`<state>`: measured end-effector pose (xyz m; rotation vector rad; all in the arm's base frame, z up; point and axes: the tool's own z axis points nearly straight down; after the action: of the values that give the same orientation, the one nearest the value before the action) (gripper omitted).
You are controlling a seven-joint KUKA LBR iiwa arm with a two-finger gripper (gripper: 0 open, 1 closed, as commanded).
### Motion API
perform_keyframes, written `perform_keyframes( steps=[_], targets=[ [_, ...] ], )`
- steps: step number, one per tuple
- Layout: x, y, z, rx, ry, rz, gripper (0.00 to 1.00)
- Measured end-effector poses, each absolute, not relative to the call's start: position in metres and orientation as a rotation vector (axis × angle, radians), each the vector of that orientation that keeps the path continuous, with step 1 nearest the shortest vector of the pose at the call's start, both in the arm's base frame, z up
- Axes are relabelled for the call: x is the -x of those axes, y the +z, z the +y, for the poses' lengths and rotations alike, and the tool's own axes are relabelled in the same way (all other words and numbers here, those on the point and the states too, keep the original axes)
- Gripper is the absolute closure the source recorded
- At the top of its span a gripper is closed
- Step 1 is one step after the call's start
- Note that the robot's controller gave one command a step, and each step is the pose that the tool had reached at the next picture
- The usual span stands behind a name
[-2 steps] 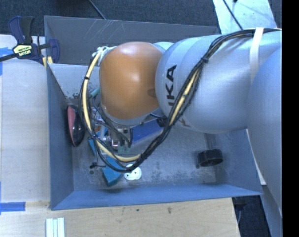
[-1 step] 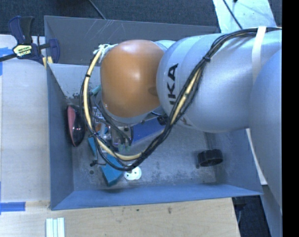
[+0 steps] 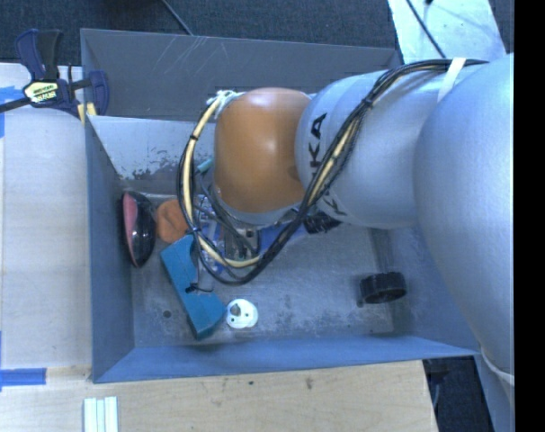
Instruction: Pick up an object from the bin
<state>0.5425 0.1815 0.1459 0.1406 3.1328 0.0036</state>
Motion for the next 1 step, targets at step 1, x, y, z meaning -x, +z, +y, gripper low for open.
perform_keyframes(
  steps=[1],
  targets=[
    [-0.6045,0.1469,0.1683,0.1,0.001,3.138,0.0]
  ],
)
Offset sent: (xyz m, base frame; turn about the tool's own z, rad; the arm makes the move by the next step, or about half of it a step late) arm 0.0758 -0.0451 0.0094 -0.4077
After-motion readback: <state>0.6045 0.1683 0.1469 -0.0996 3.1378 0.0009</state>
